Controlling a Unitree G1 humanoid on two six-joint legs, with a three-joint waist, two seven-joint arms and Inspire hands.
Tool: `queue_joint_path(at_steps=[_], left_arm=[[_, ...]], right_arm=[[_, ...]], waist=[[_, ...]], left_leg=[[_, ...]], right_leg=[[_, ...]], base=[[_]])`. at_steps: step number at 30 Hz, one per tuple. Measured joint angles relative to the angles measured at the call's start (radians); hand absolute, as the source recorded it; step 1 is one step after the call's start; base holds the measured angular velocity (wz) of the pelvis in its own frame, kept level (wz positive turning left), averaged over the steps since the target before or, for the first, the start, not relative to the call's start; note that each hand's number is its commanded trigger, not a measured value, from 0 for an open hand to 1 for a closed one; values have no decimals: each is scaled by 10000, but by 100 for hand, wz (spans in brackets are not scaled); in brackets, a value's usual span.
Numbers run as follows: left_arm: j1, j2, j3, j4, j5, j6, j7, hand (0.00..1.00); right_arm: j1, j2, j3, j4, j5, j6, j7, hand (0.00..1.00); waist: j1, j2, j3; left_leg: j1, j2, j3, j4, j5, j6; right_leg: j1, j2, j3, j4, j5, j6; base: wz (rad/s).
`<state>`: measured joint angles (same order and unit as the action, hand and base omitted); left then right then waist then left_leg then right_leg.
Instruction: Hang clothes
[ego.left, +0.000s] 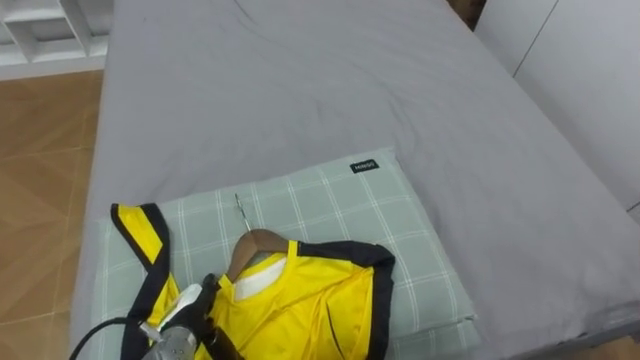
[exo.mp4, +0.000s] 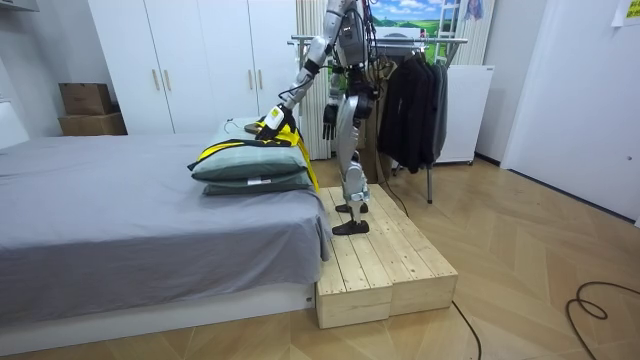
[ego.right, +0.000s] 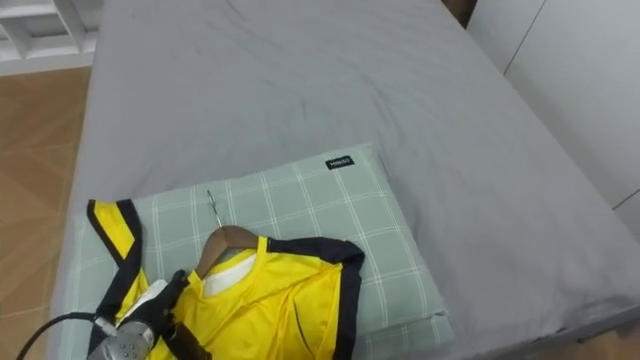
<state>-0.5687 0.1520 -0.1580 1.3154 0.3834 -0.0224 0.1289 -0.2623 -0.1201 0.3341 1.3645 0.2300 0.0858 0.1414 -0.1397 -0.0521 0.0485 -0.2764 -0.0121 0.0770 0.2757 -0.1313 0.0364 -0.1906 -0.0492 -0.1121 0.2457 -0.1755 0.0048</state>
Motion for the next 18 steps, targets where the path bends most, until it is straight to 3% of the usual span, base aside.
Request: queue_joint_path(at_steps=[11,12,13,14,15,18], left_arm=[[-166,12,376,0,1,-75,197,0],[-179,11,378,0,0,-84,197,21],[-211,10,376,0,0,-90,196,52],[-224,10,376,0,0,-90,196,60],[-234,10,376,0,0,-91,196,100],[-238,11,377,1,-2,-92,347,100]], right_arm=[[-11,123,-6,-1,0,-6,134,0],[-11,134,-6,-1,0,-7,135,0],[-10,143,-5,0,1,-8,136,0],[-9,148,-5,0,0,-8,135,0],[-10,155,-5,-2,0,-14,135,0],[-7,162,-4,0,0,-26,136,0]], waist=[[30,-279,-7],[24,-292,-9],[0,-296,-7],[-10,-299,-6],[-13,-300,-7],[-12,-298,-6]], left_leg=[[-189,2,-106,201,11,7],[-246,2,-132,272,11,8],[-275,2,-159,310,11,8],[-277,2,-173,312,11,8],[-277,2,-193,323,11,8],[-278,8,-226,339,11,7]], right_leg=[[-76,-4,-156,83,3,-7],[-76,-6,-193,90,3,-7],[-77,-6,-214,92,6,-12],[-77,-6,-214,95,8,-14],[-74,-5,-221,111,8,-14],[-62,1,-259,127,12,-22]], base=[[2],[10],[10],[8],[4],[1]])
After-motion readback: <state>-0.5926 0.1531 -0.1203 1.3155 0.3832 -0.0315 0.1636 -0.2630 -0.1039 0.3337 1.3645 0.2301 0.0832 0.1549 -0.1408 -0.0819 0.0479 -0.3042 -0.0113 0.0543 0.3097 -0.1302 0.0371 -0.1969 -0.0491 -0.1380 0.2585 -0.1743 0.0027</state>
